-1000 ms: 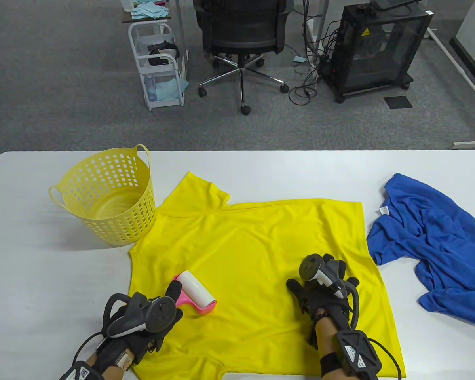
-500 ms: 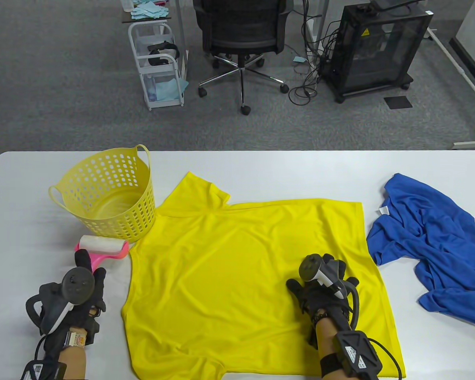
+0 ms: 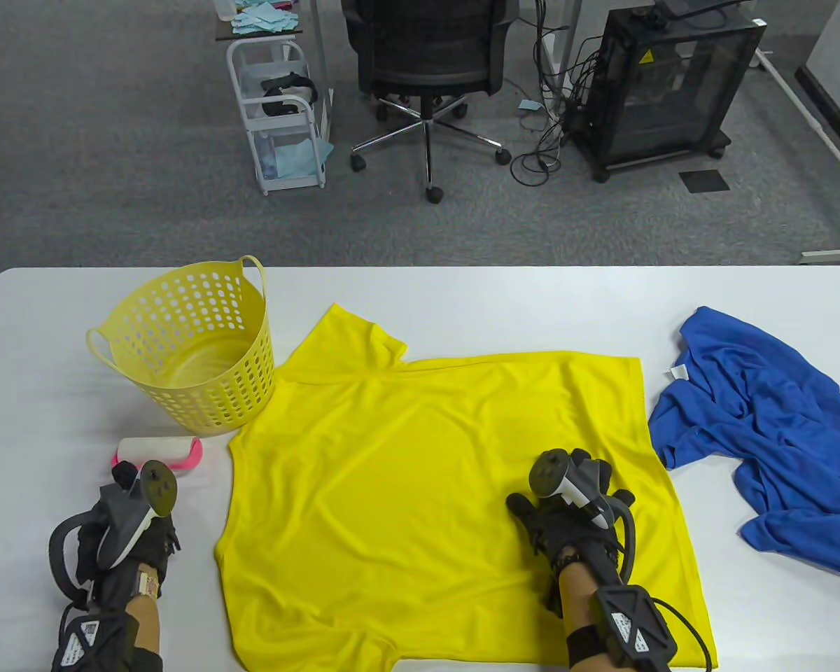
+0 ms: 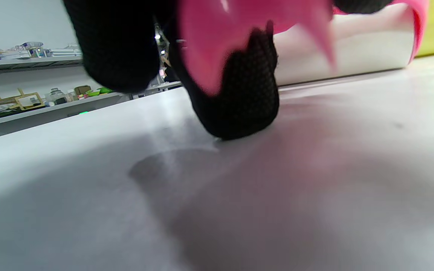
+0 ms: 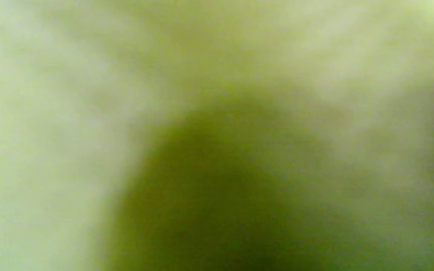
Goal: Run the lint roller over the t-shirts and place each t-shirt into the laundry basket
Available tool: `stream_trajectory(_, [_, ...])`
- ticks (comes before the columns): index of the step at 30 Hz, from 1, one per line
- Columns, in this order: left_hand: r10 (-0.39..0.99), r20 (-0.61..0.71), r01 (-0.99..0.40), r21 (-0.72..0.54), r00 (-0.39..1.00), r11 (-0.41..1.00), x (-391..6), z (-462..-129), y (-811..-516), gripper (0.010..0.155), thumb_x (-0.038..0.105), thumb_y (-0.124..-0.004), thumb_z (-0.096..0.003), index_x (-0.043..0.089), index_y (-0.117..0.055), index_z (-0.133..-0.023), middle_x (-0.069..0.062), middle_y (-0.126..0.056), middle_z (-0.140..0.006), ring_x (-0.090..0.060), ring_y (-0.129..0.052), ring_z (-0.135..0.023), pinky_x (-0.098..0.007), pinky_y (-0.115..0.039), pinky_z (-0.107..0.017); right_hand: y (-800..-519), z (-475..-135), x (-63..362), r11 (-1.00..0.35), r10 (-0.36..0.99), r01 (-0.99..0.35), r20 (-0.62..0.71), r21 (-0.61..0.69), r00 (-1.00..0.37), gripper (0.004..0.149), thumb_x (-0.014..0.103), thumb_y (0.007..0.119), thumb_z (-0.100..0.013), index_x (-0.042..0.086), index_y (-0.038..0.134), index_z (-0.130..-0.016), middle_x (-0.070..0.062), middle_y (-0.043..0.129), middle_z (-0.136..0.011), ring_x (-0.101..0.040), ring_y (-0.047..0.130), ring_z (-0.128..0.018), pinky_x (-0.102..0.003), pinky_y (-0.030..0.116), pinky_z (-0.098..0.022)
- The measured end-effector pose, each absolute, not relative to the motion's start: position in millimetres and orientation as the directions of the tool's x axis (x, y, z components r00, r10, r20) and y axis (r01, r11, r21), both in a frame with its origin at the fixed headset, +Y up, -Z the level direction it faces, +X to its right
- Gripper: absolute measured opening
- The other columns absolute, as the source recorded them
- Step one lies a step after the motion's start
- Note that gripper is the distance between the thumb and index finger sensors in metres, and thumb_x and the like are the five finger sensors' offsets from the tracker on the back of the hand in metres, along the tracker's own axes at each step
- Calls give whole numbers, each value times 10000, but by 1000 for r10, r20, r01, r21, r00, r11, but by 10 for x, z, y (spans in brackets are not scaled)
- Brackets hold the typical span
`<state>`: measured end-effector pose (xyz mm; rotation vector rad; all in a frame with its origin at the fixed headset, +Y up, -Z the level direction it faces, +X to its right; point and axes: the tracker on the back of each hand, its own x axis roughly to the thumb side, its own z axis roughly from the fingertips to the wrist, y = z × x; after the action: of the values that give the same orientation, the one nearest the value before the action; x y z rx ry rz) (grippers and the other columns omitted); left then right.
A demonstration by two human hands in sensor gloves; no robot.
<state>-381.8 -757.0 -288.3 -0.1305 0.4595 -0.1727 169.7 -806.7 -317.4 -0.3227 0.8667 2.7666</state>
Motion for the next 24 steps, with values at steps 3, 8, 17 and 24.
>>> stream_trajectory(3, [-245, -435, 147, -247, 866, 958, -3788, -2859, -7557, 752, 626, -584, -475, 130, -481, -1030, -100, -849, -914, -210, -1036, -694, -501, -840, -519, -8067, -3174, 1698, -802, 146, -276, -273, 530, -951, 815, 679, 365, -420, 286, -156, -908, -199, -282, -968, -500, -235, -868, -761, -26, -584])
stream_trajectory(8, [-178, -422, 121, -157, 889, 980, -3683, -2671, -7203, 786, 678, -571, -453, 182, -464, -1053, -134, -773, -977, -270, -969, -759, -521, -795, -552, -8061, -3178, 1700, -810, 143, -270, -271, 521, -952, 818, 678, 378, -423, 285, -137, -922, -204, -259, -984, -504, -209, -883, -761, -6, -597])
stream_trajectory(17, [112, 259, -127, 44, 959, 991, -2445, -2444, -6876, 808, 685, -647, -430, 174, -517, -1043, -121, -807, -965, -292, -986, -757, -556, -781, -565, -7997, -3181, 1719, -850, 120, -229, -249, 474, -961, 819, 674, 449, -428, 290, -23, -977, -206, -125, -1061, -508, -72, -960, -741, 97, -665])
stream_trajectory(24, [-180, 491, 332, -242, 852, 912, -1237, -2961, -7343, 1122, 828, -623, -244, 264, -88, -1054, -161, -212, -1170, -551, -268, -1102, -801, -311, -705, -7852, -3156, 1810, -873, 219, -308, -260, 379, -941, 828, 669, 474, -434, 285, -10, -985, -213, -32, -1107, -508, 43, -1016, -739, 140, -673])
